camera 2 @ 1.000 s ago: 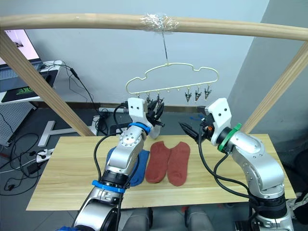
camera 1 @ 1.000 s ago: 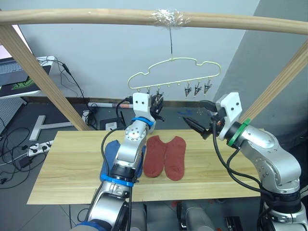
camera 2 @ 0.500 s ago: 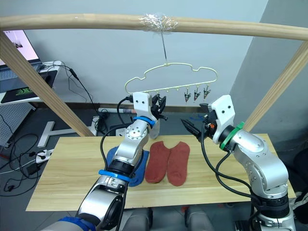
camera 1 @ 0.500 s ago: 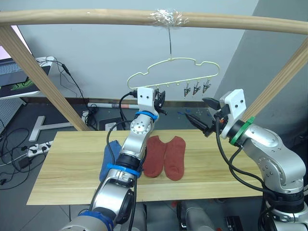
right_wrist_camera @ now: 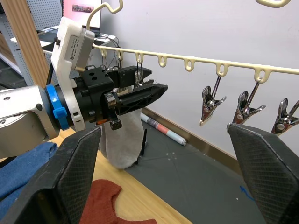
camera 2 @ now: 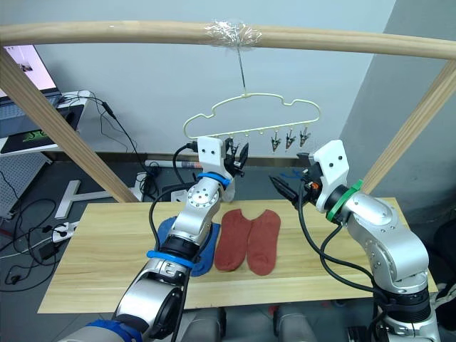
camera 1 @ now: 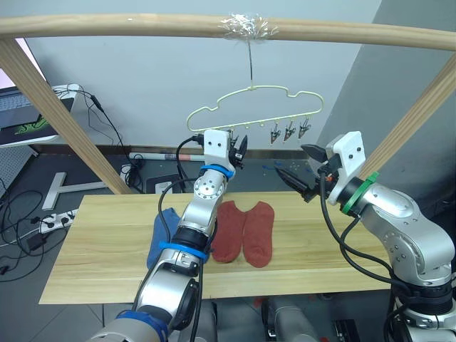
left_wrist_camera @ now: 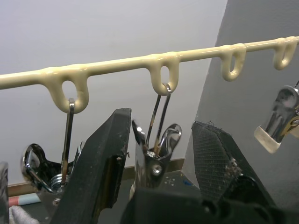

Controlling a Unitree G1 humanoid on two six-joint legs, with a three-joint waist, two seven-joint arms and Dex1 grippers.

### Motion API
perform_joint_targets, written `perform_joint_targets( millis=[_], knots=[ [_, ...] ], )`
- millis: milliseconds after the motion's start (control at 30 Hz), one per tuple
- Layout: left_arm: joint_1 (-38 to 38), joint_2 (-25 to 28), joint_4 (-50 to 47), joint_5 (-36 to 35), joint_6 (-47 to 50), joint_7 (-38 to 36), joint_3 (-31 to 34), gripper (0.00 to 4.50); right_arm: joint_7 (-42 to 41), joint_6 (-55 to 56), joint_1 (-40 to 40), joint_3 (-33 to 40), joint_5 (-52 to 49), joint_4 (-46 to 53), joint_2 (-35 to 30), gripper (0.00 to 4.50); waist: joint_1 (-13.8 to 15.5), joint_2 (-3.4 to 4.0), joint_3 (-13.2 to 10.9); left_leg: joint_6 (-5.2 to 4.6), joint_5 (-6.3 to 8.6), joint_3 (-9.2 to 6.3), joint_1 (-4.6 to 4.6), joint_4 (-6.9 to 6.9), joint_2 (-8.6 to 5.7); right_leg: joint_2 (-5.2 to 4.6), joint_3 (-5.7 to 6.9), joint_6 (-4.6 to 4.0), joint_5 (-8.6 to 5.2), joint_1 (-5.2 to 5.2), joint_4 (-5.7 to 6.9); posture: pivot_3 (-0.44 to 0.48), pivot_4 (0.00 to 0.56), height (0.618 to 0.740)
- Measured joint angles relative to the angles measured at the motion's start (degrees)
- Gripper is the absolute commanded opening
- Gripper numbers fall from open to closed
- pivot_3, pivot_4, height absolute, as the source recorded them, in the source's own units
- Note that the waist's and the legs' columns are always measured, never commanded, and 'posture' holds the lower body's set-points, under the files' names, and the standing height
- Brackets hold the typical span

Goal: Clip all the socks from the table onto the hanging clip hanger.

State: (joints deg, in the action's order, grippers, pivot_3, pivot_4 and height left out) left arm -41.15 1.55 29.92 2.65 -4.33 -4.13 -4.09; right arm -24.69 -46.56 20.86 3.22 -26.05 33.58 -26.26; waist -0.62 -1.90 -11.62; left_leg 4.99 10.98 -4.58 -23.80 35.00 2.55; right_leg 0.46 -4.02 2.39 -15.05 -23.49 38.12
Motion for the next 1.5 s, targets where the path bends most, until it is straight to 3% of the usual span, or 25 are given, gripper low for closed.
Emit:
perform_joint_targets(
  millis=[1000, 1200, 1333, 1500],
  knots=[
    [-2.7, 1.1, 4.9, 4.8, -3.8, 2.8, -0.2, 2.35, 1.0, -0.1, 0.0, 0.0, -0.3, 0.0, -0.2, 4.5, -1.1, 0.0, 0.0, -0.01, -0.01, -0.01, 0.06, 0.12, -0.01, 0.0, -0.02, 0.03, 0.03, 0.04, 0.22, -0.021, 0.143, 0.74],
    [-2.7, 1.5, 5.0, 4.8, -4.8, 2.8, -0.1, 0.72, 1.1, -0.1, 0.0, 0.0, -0.5, 0.0, -0.2, 4.5, -1.1, 0.0, 0.0, -0.02, -0.02, 0.0, 0.27, 0.18, -0.03, 0.01, -0.05, 0.05, 0.02, 0.04, 0.64, -0.017, 0.14, 0.74],
    [-2.7, 1.5, 5.1, 4.7, -4.9, 2.7, -0.1, 0.02, 1.1, 0.0, 0.0, 0.0, -0.5, 0.0, -0.1, 4.5, -1.1, -0.01, 0.0, -0.07, -0.07, 0.02, 0.37, 0.2, -0.04, 0.02, -0.07, 0.11, -0.02, 0.08, 0.75, -0.015, 0.14, 0.74],
    [-2.6, 0.8, 4.6, 1.8, -3.6, -0.4, 0.8, 0.01, 1.4, 0.3, -0.3, -0.6, -0.3, 0.0, 0.6, 4.5, -1.1, -0.01, 0.0, -0.09, -0.09, 0.02, 0.39, 0.21, -0.03, 0.03, -0.08, 0.11, -0.02, 0.11, 0.76, -0.008, 0.142, 0.74]
  ],
)
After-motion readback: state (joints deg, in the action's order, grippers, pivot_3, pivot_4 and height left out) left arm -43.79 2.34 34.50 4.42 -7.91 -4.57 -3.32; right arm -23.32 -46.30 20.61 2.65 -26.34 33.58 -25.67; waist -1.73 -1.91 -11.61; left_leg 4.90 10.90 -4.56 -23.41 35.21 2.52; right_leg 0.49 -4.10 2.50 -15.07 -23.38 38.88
